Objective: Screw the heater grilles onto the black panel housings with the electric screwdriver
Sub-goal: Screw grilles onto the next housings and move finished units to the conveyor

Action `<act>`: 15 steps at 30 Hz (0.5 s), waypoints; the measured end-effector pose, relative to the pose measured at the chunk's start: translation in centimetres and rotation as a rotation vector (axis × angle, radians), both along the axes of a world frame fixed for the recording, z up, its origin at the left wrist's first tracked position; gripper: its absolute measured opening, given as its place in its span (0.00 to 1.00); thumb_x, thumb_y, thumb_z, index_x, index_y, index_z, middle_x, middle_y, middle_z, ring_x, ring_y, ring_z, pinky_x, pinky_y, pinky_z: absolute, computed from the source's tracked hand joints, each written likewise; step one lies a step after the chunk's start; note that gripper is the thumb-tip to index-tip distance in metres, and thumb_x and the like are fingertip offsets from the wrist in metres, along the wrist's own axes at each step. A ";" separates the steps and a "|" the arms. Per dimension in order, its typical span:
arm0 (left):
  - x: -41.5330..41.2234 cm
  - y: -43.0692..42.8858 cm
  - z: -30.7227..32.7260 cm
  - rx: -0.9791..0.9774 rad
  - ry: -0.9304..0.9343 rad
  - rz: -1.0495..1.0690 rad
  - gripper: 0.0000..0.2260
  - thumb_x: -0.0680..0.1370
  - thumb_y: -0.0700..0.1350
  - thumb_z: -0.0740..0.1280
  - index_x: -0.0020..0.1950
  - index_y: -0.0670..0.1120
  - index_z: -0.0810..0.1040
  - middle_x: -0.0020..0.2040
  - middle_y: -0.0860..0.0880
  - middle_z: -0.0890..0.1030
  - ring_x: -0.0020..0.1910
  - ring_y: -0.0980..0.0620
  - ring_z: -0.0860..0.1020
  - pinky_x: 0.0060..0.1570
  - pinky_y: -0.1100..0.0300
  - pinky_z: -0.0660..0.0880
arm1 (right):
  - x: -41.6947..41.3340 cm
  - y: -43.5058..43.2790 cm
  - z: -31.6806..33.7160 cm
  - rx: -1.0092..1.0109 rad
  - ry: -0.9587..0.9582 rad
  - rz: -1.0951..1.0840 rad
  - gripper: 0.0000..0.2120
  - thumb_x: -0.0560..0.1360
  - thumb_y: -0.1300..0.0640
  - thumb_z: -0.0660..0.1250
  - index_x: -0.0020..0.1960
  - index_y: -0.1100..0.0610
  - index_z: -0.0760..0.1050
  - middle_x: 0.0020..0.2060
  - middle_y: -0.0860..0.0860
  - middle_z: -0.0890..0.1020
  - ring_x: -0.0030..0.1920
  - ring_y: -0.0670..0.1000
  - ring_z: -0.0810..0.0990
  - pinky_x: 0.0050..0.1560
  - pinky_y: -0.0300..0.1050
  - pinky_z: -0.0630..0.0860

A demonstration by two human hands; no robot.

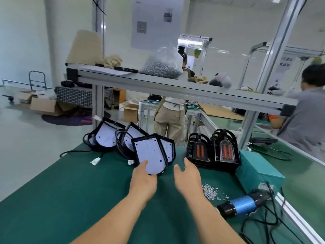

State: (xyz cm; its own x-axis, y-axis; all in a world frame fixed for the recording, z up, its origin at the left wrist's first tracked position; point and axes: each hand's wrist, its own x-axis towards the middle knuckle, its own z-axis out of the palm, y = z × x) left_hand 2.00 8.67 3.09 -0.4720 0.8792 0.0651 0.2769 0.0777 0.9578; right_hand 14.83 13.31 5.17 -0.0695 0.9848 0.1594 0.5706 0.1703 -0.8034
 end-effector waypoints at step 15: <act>-3.9 6.4 -2.1 -0.063 -0.047 0.169 0.16 0.81 0.44 0.62 0.70 0.48 0.71 0.59 0.45 0.79 0.47 0.46 0.73 0.43 0.58 0.68 | -4.5 3.9 -4.1 -0.128 0.199 0.018 0.17 0.79 0.57 0.63 0.67 0.52 0.73 0.58 0.48 0.78 0.46 0.43 0.75 0.38 0.23 0.66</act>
State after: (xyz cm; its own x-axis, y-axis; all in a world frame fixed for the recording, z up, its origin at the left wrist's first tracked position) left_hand -1.94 15.03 0.95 -0.6144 0.7889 -0.0133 0.2101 0.1799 0.9610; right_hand 10.30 17.23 1.06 -0.0665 0.9967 0.0457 0.3968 0.0684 -0.9154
